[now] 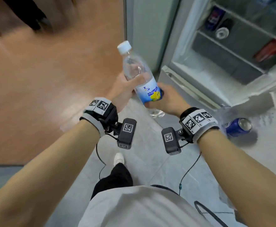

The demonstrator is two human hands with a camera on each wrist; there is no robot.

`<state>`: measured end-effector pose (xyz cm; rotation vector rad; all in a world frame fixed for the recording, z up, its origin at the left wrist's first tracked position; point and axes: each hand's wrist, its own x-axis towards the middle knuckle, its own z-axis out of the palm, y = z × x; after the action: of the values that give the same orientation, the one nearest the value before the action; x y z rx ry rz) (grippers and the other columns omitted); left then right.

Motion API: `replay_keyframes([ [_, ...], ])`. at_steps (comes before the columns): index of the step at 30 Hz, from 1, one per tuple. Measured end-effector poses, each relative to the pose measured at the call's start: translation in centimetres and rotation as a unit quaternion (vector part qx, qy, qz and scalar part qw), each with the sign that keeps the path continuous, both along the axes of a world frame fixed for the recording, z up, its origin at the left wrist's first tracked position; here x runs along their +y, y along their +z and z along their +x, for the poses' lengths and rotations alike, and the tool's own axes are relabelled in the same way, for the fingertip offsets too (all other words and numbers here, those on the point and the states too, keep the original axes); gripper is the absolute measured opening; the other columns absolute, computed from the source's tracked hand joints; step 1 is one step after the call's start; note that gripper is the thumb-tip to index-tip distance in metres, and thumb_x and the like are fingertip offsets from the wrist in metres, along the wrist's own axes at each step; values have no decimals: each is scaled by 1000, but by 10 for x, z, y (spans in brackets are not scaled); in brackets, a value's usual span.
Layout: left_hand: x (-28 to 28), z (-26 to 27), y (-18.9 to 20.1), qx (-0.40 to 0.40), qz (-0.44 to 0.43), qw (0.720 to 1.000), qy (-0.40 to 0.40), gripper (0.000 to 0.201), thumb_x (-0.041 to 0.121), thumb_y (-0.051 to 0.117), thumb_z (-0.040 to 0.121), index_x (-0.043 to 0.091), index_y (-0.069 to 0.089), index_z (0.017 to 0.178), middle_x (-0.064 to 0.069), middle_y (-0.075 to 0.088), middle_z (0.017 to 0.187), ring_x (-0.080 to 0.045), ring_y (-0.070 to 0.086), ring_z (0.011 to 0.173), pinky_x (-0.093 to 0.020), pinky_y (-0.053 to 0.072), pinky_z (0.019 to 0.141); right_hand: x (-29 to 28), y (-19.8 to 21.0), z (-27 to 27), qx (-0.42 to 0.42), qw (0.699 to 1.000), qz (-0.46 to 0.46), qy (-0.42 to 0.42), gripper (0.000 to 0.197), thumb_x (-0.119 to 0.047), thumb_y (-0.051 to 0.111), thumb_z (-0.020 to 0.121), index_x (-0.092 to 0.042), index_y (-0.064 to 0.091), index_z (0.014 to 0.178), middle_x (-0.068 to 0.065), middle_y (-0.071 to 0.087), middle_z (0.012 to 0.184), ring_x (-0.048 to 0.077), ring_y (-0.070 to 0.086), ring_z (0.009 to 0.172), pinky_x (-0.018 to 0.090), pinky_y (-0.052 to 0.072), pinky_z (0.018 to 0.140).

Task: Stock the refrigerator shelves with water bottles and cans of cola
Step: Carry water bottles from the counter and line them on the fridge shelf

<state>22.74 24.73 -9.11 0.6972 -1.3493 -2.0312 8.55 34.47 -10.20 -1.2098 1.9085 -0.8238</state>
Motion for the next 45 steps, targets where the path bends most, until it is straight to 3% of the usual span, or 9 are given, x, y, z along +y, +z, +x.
replay_keyframes([
  [3, -49, -47, 5, -33, -21, 997, -65, 44, 35, 78, 73, 16, 63, 110, -3, 72, 94, -23, 70, 88, -43, 58, 80, -27, 12, -36, 28, 997, 3, -76, 32, -20, 85, 69, -18, 68, 97, -6, 71, 80, 2, 64, 65, 19, 50, 62],
  [6, -84, -94, 11, -59, -9, 987, -146, 43, 34, 78, 79, 17, 63, 115, -16, 71, 111, -36, 69, 105, -61, 48, 98, -45, 23, -66, 66, 987, 7, -145, 35, -33, 85, 66, -23, 69, 95, -4, 74, 83, 12, 69, 76, 30, 55, 70],
  [16, -117, -245, 31, -80, -101, 943, -306, 46, 19, 77, 85, 12, 61, 128, -4, 75, 107, -21, 74, 96, -36, 60, 76, -49, 48, -163, 93, 947, 7, -307, 45, -33, 87, 64, -21, 65, 101, -5, 74, 89, 12, 71, 80, 31, 59, 74],
  [19, -115, -291, 47, -81, -144, 938, -305, 37, 20, 80, 82, 16, 68, 116, -3, 76, 105, -19, 74, 94, -39, 61, 82, -45, 56, -198, 87, 943, -2, -322, 42, -34, 86, 70, -21, 65, 104, -6, 73, 90, 5, 68, 77, 17, 54, 69],
  [23, -119, -354, 65, -94, -236, 929, -268, 36, 26, 83, 75, 18, 74, 109, 0, 77, 101, -14, 74, 93, -40, 60, 87, -55, 65, -257, 95, 938, -21, -333, 56, -45, 77, 66, -21, 62, 115, -1, 72, 110, 16, 68, 100, 40, 54, 94],
  [29, -150, -448, 95, -128, -287, 936, -162, 43, 34, 81, 72, 10, 70, 105, 2, 74, 98, -12, 71, 85, -35, 60, 82, -67, 81, -338, 157, 899, -81, -400, 44, -26, 65, 90, -11, 58, 132, 4, 63, 128, 19, 60, 115, 34, 47, 101],
  [32, -163, -488, 106, -144, -284, 937, -145, 32, 32, 80, 80, 14, 62, 100, 10, 63, 89, 2, 57, 71, -16, 53, 68, -71, 80, -360, 160, 889, -97, -418, 29, -21, 61, 93, -12, 65, 120, 4, 68, 118, 18, 63, 108, 31, 48, 98],
  [38, -187, -546, 94, -118, -317, 936, -97, 52, 50, 82, 51, 32, 72, 100, 12, 75, 100, -10, 72, 94, -40, 59, 87, -69, 76, -386, 166, 862, -146, -456, 19, -15, 56, 94, -13, 71, 107, -1, 70, 102, 9, 62, 92, 22, 47, 88],
  [45, -188, -576, 92, -124, -370, 910, -137, 49, 52, 81, 64, 28, 64, 103, 9, 69, 108, -11, 67, 99, -31, 55, 92, -66, 62, -401, 165, 828, -181, -504, 18, -12, 56, 93, -15, 71, 101, -4, 67, 90, 1, 59, 78, 4, 41, 68],
])
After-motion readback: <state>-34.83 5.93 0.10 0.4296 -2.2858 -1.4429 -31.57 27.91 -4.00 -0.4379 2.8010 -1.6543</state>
